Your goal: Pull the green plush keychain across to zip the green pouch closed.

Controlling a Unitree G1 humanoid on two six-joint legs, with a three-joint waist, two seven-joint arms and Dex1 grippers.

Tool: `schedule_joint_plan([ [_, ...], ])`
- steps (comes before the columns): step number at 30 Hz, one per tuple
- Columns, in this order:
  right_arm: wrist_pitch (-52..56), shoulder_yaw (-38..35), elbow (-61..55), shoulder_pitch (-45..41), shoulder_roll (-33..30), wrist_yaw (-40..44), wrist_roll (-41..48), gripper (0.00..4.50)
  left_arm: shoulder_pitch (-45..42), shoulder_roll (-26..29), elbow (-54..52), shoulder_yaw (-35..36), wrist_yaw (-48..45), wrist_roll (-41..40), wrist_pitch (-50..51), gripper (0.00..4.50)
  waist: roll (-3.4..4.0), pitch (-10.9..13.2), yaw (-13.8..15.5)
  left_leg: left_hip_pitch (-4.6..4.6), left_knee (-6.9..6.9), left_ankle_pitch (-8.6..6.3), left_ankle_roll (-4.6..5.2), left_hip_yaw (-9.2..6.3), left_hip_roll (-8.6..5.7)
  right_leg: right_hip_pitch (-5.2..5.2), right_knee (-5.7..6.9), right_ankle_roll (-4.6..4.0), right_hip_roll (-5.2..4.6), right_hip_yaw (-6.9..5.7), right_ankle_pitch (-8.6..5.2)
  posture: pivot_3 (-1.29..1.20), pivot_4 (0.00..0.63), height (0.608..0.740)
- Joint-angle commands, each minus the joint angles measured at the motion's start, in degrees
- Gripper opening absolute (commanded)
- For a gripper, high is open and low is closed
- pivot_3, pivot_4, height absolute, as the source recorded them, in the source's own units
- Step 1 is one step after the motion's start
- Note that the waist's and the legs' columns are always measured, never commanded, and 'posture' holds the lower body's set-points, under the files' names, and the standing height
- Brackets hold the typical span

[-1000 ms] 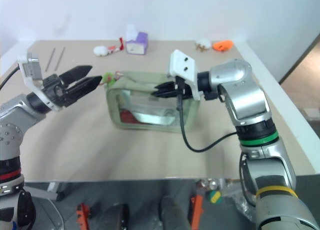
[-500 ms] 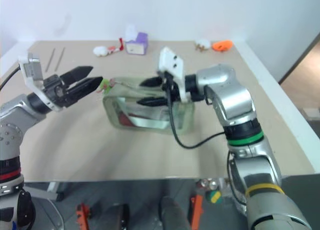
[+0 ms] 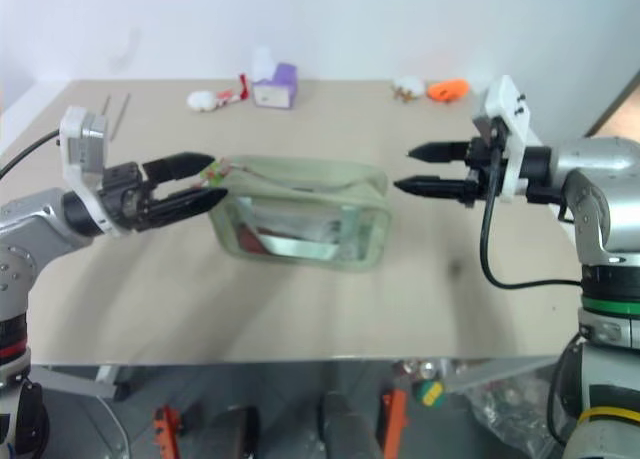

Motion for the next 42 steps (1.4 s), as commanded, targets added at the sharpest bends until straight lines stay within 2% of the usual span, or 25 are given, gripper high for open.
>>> schedule_joint_plan([
  [1, 1.3, -3.4, -5.2, 1.1, -1.2, -1.4, 2.7, 3.0, -1.5, 1.4, -0.8, -0.1, -1.3, 0.3, -0.2, 4.5, 0.0, 0.0, -0.1, 0.02, 0.0, 0.0, 0.0, -0.02, 0.01, 0.01, 0.01, -0.01, 0.02, -0.02, 0.01, 0.0, 0.15, 0.74],
  [11, 2.5, 0.8, -9.4, 5.3, 1.1, -3.7, 3.4, 3.0, -2.0, 1.6, 1.5, 1.0, -2.3, -0.5, 0.3, 4.5, -0.01, 0.0, -0.1, -0.01, 0.08, 0.01, -0.01, -0.01, -0.04, 0.05, -0.01, 0.04, -0.02, 0.04, 0.03, 0.0, 0.15, 0.74],
  [22, 0.1, 5.5, -7.0, 4.0, 2.7, -5.1, 0.4, 3.0, -1.4, 1.5, 2.7, 3.5, -1.3, -2.9, 1.5, 4.5, -0.01, 0.0, 0.0, -0.04, 0.06, 0.01, -0.01, -0.04, -0.03, 0.03, -0.01, 0.03, -0.01, 0.0, 0.02, 0.0, 0.15, 0.74],
  [26, -1.1, 5.4, -5.8, 3.3, 3.4, -5.2, -0.1, 1.87, -1.2, 1.7, 3.1, 4.7, -1.0, -3.3, 1.8, 4.5, -0.01, 0.0, 0.0, -0.03, 0.06, 0.01, -0.01, -0.04, -0.03, 0.03, 0.0, 0.03, 0.0, 0.0, 0.02, 0.0, 0.15, 0.74],
  [31, -1.2, 5.8, -5.0, 2.4, 3.9, -5.2, -0.1, 0.16, -0.5, 1.7, 2.8, 5.5, -0.3, -3.1, 1.9, 4.5, -0.01, 0.0, 0.1, -0.04, 0.05, 0.01, -0.01, -0.05, -0.02, 0.03, 0.0, 0.02, -0.01, -0.01, 0.01, 0.0, 0.15, 0.74],
  [32, -1.2, 5.9, -5.0, 2.4, 4.0, -5.2, -0.2, 0.04, -0.4, 1.7, 2.9, 5.8, 0.0, -3.1, 1.8, 4.5, -0.01, 0.0, 0.1, -0.04, 0.05, 0.01, -0.01, -0.04, -0.03, 0.03, -0.01, 0.03, -0.01, 0.0, 0.01, 0.0, 0.15, 0.74],
  [38, -0.6, 7.1, -5.1, 1.9, 4.6, -6.3, -1.0, 0.04, -0.3, 0.8, 10.3, 9.2, 5.3, 0.3, -0.9, 4.5, -0.01, 0.0, 0.0, 0.0, 0.06, 0.01, -0.01, -0.04, -0.01, 0.03, 0.01, 0.01, 0.02, 0.0, 0.02, 0.0, 0.15, 0.74],
  [42, -0.2, 7.7, -5.9, 2.4, 4.8, -6.1, -1.2, 0.04, 1.4, 1.6, 13.7, 7.5, 7.6, 5.8, -2.4, 4.5, -0.01, 0.0, 0.0, 0.02, 0.06, 0.02, -0.01, -0.04, 0.0, 0.04, 0.01, 0.01, 0.03, 0.0, 0.03, 0.0, 0.15, 0.74],
])
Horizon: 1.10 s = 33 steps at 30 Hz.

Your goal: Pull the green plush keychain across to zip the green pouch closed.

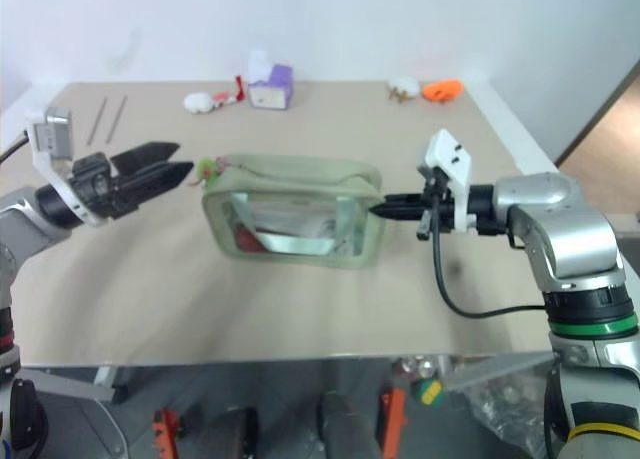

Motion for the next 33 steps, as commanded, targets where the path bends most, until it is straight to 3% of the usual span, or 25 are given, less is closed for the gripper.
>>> schedule_joint_plan([
  [1, 0.1, 0.3, -1.6, -0.6, 0.2, -0.4, -0.3, 0.04, 1.5, 0.6, 1.0, -0.7, 1.4, 4.2, -2.0, 4.5, 0.0, 0.0, 0.0, 0.0, 0.0, 0.0, 0.0, 0.02, 0.0, 0.0, 0.0, 0.0, 0.0, 0.02, 0.0, 0.0, 0.15, 0.74],
  [13, 1.0, -0.6, -3.6, 1.0, 0.3, -1.4, 0.4, 0.04, 1.0, -5.0, 4.0, -2.5, 2.3, 7.5, -4.0, 4.5, -0.03, 0.0, -0.1, 0.03, -0.01, 0.0, 0.0, 0.02, 0.02, 0.0, 0.01, -0.01, 0.03, 0.01, 0.03, 0.0, 0.15, 0.74],
  [27, 1.4, -2.4, -5.5, 3.2, -0.4, -2.5, 1.0, 0.04, -4.1, -6.8, 12.5, -6.0, -0.4, 13.1, -6.8, 4.5, -0.04, 0.0, -0.1, 0.01, 0.0, 0.0, -0.01, 0.02, 0.02, 0.0, 0.0, 0.01, 0.03, 0.02, 0.04, 0.0, 0.15, 0.74],
  [30, 1.1, -2.4, -5.4, 3.4, -0.3, -2.6, 1.0, 0.0, -6.0, -7.9, 14.7, -6.2, -0.5, 14.3, -9.4, 3.73, -0.04, 0.0, -0.1, 0.01, 0.0, 0.0, 0.0, 0.03, 0.02, 0.0, 0.0, 0.02, 0.03, 0.03, 0.05, 0.0, 0.15, 0.74],
  [33, 0.9, -2.3, -5.2, 3.4, -0.2, -2.7, 1.0, 0.0, -7.8, -8.7, 15.5, -5.7, -0.9, 14.3, -10.6, 2.64, -0.04, 0.0, -0.1, 0.0, 0.0, 0.0, 0.0, 0.02, 0.02, 0.0, 0.0, 0.01, 0.03, 0.01, 0.05, 0.0, 0.15, 0.74],
])
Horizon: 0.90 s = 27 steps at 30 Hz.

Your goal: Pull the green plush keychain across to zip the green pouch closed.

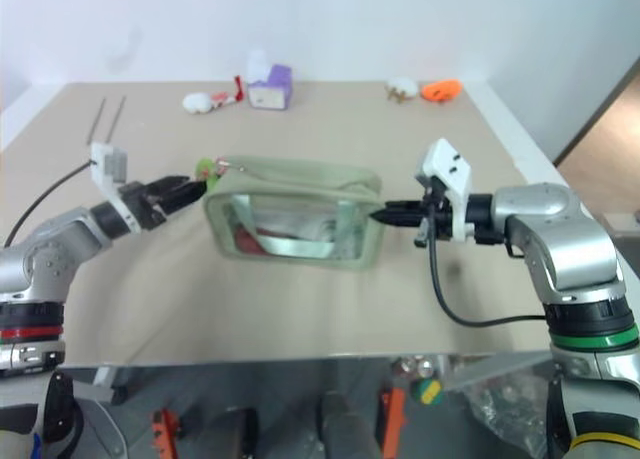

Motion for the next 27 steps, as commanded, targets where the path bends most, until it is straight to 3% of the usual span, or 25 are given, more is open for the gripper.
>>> schedule_joint_plan([
  [1, -0.4, -0.9, -1.8, -0.2, -0.2, -0.3, 0.4, 0.0, -2.6, 0.1, -0.5, 1.3, -1.0, 0.2, -2.1, 2.29, 0.0, 0.0, 0.0, -0.01, 0.0, 0.0, 0.0, 0.0, 0.0, 0.0, 0.0, 0.0, 0.0, 0.01, 0.0, 0.0, 0.15, 0.74],
  [8, -0.9, -0.8, -1.2, -0.1, -0.1, -0.3, 0.2, 0.0, -3.0, 0.2, -1.0, 1.9, -0.7, 0.3, -2.4, 0.01, 0.0, 0.0, 0.0, -0.01, -0.01, 0.0, 0.0, 0.0, 0.0, 0.0, 0.0, 0.01, 0.0, 0.02, 0.0, 0.0, 0.15, 0.74],
  [17, -1.4, -0.4, -0.5, -0.5, 0.1, -0.2, -0.1, 0.0, -8.5, 0.0, -7.7, 4.0, 0.8, -4.6, -0.3, 0.01, 0.0, 0.0, 0.0, -0.03, 0.0, 0.0, 0.0, -0.01, -0.01, 0.0, -0.01, 0.03, -0.01, 0.01, 0.01, 0.0, 0.15, 0.74],
  [21, -1.7, -0.3, -0.5, -0.4, 0.3, -0.4, -0.2, 0.0, -10.8, -0.6, -14.3, 0.3, -1.0, -6.8, 2.6, 0.01, 0.0, 0.0, 0.0, -0.03, -0.01, 0.0, 0.0, 0.0, -0.01, 0.0, -0.01, 0.04, -0.01, 0.03, 0.01, 0.0, 0.15, 0.74],
  [27, -1.6, -0.7, -1.1, 0.2, 0.1, -0.6, -0.1, 0.0, -9.0, 3.2, -20.9, -9.2, -9.2, -3.7, 4.2, 0.01, 0.0, 0.0, 0.0, 0.0, -0.01, 0.0, -0.01, 0.0, -0.01, 0.01, 0.0, 0.04, 0.0, 0.04, 0.01, 0.0, 0.15, 0.74],
])
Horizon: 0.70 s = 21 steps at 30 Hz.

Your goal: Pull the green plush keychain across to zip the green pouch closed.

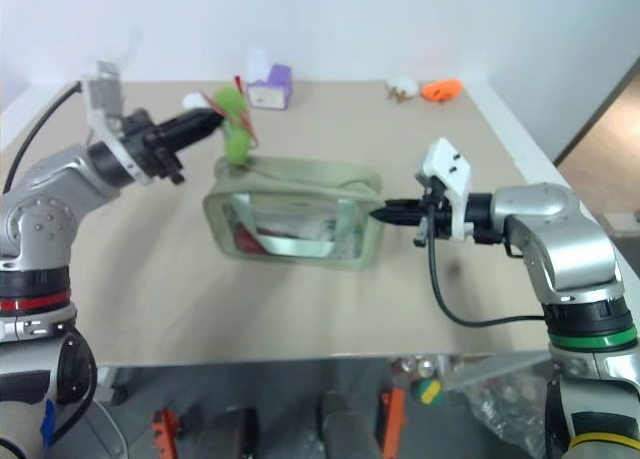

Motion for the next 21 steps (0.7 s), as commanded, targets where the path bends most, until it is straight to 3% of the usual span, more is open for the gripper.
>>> schedule_joint_plan([
  [1, -0.4, -0.8, -1.4, 0.2, -0.2, -0.1, 0.3, 0.0, 0.6, 2.9, -2.6, -3.9, -4.1, 3.0, -0.7, 0.01, 0.0, 0.0, 0.0, 0.0, 0.0, 0.0, 0.0, 0.0, 0.0, 0.0, 0.0, 0.0, 0.01, 0.0, 0.0, 0.0, 0.15, 0.74],
  [4, -0.3, -1.0, -1.7, 0.4, -0.3, -0.2, 0.4, 0.0, -0.2, 2.6, 0.7, -5.3, -2.7, 7.0, -3.3, 0.01, 0.0, 0.0, 0.0, 0.02, 0.0, 0.0, 0.0, -0.01, 0.0, 0.0, 0.01, -0.01, 0.02, -0.01, 0.0, 0.0, 0.15, 0.74],
  [14, -0.5, -0.8, -1.5, 0.1, -0.3, -0.3, 0.2, 0.0, -2.2, 0.5, 4.7, -0.9, 0.9, 6.6, -3.1, 3.29, 0.0, 0.0, 0.0, -0.01, 0.02, 0.0, 0.0, 0.02, 0.0, 0.0, -0.01, 0.03, 0.01, 0.05, 0.01, 0.0, 0.15, 0.74],
  [21, -0.9, -0.1, -0.7, -0.7, 0.1, 0.1, -0.1, 0.0, 2.0, 4.1, -1.3, 4.5, -2.5, -1.1, 1.6, 3.29, 0.0, 0.0, 0.0, -0.01, 0.01, 0.01, 0.0, 0.02, 0.01, 0.0, 0.0, 0.02, 0.01, 0.04, 0.01, 0.0, 0.15, 0.74],
])
